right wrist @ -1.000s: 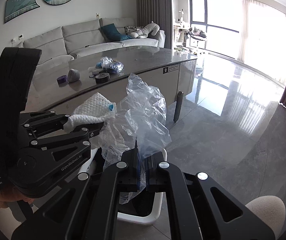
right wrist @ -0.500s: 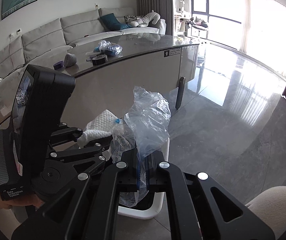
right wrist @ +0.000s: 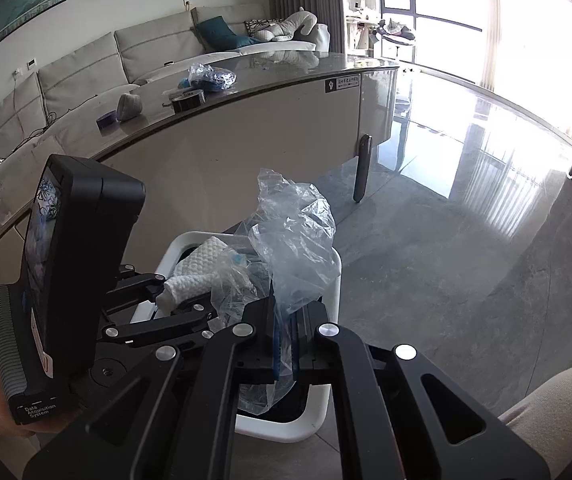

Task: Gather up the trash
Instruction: 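Carry the white tissue and clear plastic bag with both tools to the bin, then open the left tool over the bin while the right tool releases the plastic bag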

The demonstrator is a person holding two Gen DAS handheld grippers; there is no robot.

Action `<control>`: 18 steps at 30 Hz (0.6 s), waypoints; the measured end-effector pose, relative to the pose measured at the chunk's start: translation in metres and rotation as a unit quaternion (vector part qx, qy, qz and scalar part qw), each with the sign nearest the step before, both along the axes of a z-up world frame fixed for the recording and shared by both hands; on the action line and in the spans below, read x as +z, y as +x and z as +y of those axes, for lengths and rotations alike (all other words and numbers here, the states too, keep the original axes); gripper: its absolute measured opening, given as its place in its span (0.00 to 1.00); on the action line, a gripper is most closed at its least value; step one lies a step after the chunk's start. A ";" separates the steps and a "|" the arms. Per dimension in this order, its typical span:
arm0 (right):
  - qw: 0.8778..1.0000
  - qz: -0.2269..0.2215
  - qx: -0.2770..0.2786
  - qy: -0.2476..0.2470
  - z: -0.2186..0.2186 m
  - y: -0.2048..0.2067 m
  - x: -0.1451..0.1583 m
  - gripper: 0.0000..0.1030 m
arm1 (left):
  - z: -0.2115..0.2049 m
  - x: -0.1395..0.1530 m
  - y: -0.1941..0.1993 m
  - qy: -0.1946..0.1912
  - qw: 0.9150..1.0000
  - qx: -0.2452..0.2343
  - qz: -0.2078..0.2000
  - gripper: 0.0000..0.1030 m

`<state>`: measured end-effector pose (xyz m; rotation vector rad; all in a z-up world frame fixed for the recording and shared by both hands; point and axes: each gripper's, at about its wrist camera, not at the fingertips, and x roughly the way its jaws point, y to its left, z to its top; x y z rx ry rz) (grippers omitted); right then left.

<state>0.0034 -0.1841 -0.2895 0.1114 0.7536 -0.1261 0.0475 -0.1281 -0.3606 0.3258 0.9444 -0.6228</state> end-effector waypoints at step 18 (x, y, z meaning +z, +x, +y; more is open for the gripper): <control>1.000 0.023 0.003 0.000 -0.005 0.006 -0.015 0.05 | -0.008 -0.025 0.018 0.054 0.997 0.036 0.030 0.95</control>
